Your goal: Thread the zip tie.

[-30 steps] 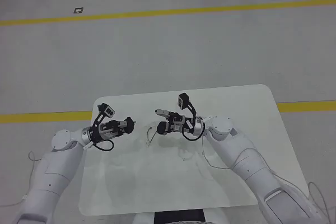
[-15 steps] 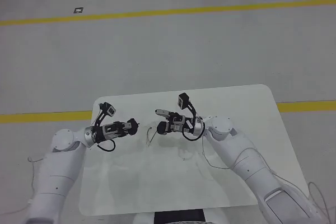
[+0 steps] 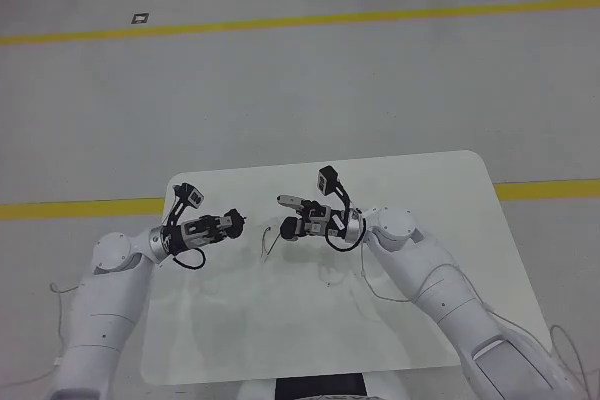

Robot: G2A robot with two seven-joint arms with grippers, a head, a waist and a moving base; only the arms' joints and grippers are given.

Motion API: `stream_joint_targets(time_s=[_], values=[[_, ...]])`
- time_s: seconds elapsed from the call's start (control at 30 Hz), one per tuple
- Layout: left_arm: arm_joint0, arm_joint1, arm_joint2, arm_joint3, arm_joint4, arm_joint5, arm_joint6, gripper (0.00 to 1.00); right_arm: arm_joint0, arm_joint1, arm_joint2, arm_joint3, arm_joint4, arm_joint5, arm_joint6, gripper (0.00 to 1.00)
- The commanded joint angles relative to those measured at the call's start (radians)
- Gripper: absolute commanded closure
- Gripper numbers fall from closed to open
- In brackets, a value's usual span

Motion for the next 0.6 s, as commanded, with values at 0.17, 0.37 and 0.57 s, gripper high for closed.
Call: stream_joint_targets(time_s=[0.17,0.37,0.57], values=[[0.019,0.006,-0.019,-0.026,-0.03,0.004,0.052,1.0,0.003,0.014,-0.003,-0.08,-0.133,0.129,-0.064,0.0],[0.036,0.026,-0.087,-0.032,-0.08,0.02,0.037,1.0,0.03,0.019,-0.028,-0.137,-0.234,0.305,-0.104,0.0],[0.058,0.041,-0.125,-0.037,-0.106,0.023,0.032,1.0,0.091,0.003,-0.111,-0.173,-0.329,0.437,-0.139,0.0]])
